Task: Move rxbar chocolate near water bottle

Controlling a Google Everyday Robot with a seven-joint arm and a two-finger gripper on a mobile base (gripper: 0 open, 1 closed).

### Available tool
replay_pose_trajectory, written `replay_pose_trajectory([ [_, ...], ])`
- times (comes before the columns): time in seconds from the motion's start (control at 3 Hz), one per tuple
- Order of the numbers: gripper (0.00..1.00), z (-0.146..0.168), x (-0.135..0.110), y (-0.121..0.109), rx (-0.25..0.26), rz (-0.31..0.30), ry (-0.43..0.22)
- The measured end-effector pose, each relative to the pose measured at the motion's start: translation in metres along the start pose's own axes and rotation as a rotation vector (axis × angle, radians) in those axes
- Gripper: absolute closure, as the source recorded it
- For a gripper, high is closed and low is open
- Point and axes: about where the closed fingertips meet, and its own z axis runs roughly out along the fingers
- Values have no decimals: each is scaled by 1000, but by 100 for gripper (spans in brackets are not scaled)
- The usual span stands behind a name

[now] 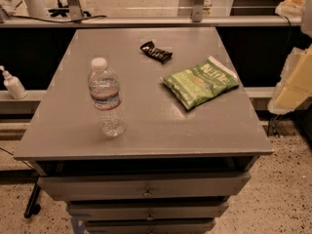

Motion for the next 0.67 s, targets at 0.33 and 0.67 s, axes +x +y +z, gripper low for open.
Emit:
replay_pose_trajectory([
  [0.33, 0, 0, 0, 0, 0, 0, 0],
  [0.67, 0, 15, -26, -17, 17, 7, -69],
])
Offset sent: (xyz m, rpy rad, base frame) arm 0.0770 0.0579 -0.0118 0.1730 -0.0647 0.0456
